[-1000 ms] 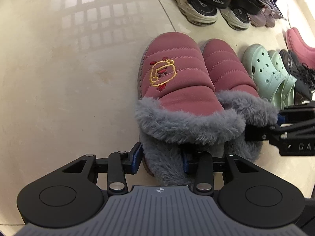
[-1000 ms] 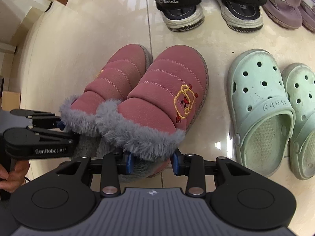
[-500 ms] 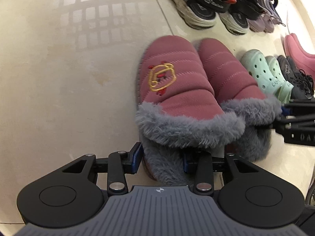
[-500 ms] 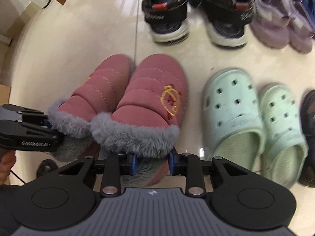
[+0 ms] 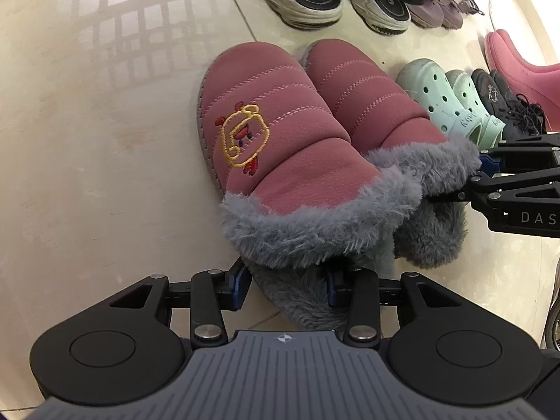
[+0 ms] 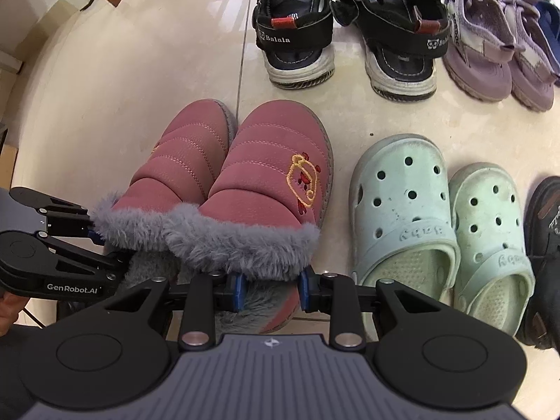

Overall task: Organize scattered shoes
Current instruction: 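Lower the pink slippers onto the floor beside the mint green clogs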

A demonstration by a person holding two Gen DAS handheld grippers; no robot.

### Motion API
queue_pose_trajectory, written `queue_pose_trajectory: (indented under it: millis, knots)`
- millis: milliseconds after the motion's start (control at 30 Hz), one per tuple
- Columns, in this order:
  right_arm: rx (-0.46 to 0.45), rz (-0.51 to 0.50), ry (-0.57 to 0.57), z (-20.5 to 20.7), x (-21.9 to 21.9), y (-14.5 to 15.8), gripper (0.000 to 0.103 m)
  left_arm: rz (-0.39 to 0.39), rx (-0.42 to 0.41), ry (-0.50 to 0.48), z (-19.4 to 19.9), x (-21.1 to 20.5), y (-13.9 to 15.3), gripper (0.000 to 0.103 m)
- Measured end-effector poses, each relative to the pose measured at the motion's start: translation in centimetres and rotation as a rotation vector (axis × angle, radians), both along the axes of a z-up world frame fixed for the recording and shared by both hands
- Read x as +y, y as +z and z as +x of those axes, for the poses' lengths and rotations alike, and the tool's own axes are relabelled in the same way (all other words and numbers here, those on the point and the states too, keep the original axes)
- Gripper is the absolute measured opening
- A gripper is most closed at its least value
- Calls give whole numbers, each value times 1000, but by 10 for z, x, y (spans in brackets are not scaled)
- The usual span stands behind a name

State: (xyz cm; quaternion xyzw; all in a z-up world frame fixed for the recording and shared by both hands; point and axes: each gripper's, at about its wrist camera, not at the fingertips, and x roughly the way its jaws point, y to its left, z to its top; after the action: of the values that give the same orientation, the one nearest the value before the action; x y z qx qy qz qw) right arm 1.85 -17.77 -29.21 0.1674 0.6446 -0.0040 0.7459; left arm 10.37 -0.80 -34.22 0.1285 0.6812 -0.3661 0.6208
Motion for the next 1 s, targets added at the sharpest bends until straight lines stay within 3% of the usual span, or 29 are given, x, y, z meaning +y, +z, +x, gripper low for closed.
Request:
queue_pose_trajectory:
  millis: [267,533,633,767,1000]
  knots:
    - [3,-17,-2,-1,-8,3,34,-8,9,-12,-4,-17,-1,44]
    - [8,-28,19,-2,-3,3,42,-15,16,-2,-5,-18,-1,44]
    - [8,-21,17,-2,-3,4,46,-17,31,9,-1,-15,-2,49]
    - [3,-19,11,-3,-4,6,54,-23,7,16,5,-11,1,64]
    - [2,-20,8,-7,-6,10,59,-41,22,10,11,0,12,68]
